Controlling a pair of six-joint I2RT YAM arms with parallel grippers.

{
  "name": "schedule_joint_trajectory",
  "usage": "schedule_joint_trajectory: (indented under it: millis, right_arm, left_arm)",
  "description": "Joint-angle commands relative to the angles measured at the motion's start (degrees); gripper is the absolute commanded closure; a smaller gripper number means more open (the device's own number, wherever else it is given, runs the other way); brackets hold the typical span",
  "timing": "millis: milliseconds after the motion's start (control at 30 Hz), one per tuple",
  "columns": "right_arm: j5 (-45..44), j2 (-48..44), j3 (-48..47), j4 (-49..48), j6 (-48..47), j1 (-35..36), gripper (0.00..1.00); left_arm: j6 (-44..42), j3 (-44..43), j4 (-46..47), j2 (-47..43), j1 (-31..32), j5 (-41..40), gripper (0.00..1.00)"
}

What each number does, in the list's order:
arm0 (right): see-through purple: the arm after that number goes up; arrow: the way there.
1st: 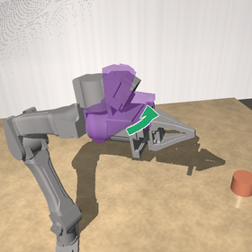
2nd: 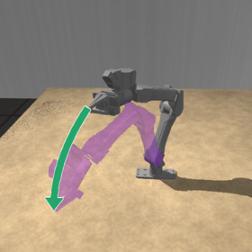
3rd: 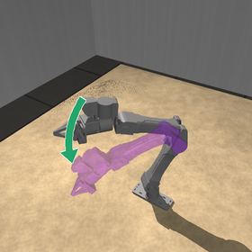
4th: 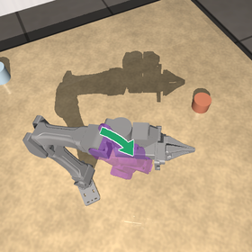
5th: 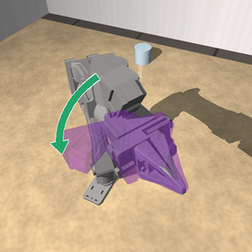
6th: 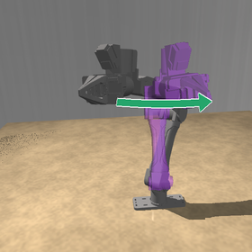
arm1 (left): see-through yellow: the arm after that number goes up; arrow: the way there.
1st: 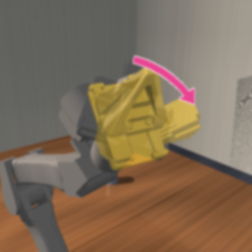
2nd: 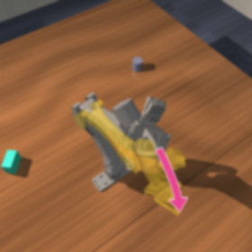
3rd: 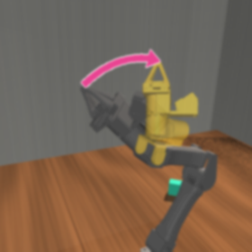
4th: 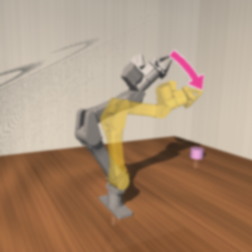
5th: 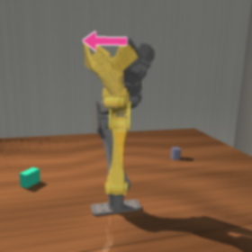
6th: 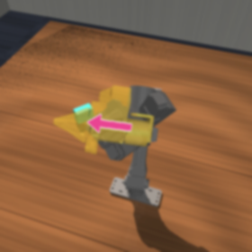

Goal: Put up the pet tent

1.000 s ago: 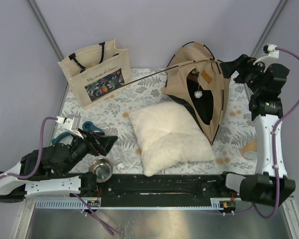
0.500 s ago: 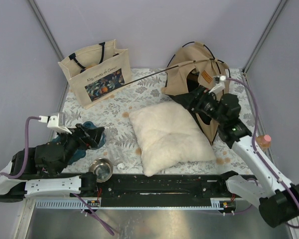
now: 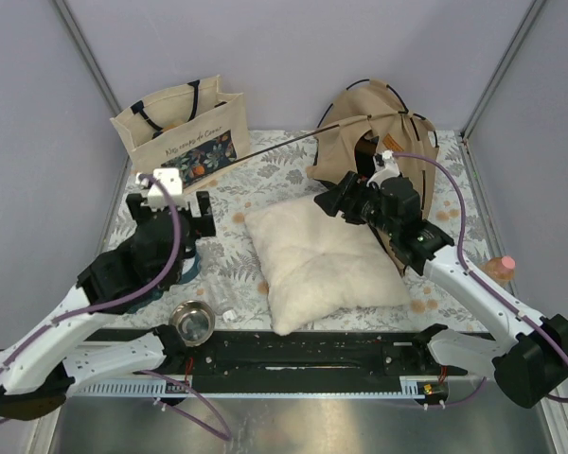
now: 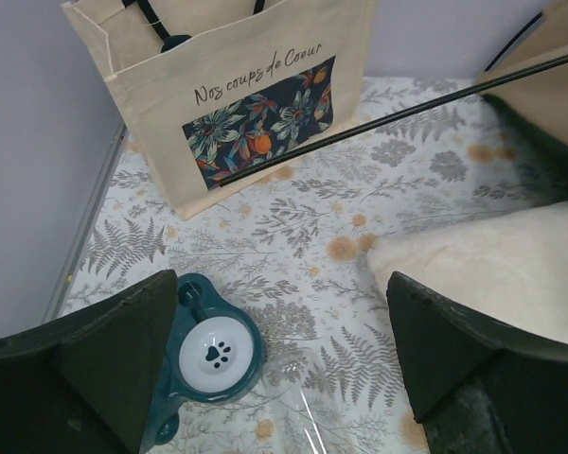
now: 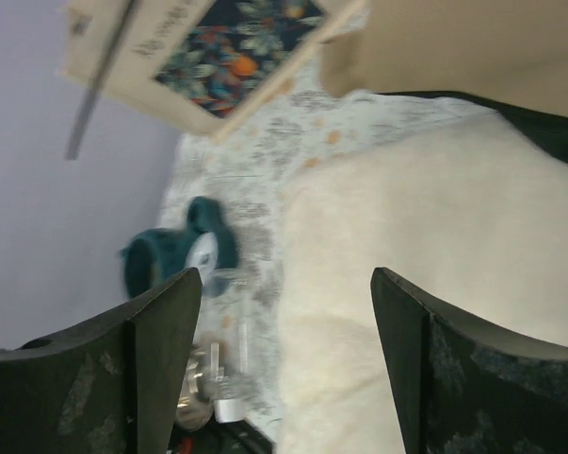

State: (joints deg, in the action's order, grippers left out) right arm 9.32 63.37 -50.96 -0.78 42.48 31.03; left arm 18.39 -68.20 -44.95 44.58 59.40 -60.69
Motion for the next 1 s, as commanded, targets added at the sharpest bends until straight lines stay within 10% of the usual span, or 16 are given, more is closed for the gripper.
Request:
schedule_joint_trajectory:
  millis: [0,300,967]
  right_arm:
    - [-16.2,1.5,-4.1,14.3,-9.9,0.2,0.19]
    - [-25.9,6.1,-3.9,24.0,-13.3,-4.2,0.17]
    - [-35.0,14.8,-12.4,25.7,-16.0,-19.1,0.18]
  left_arm:
    - [-7.7,-2.9,7.6,6.0,-10.8,17.7,0.05]
    - [-16.5,-10.0,13.6,12.8,-25.5,37.8,0.01]
    - [-13.0,-8.6,14.5,16.4,-28.7,44.6,0.01]
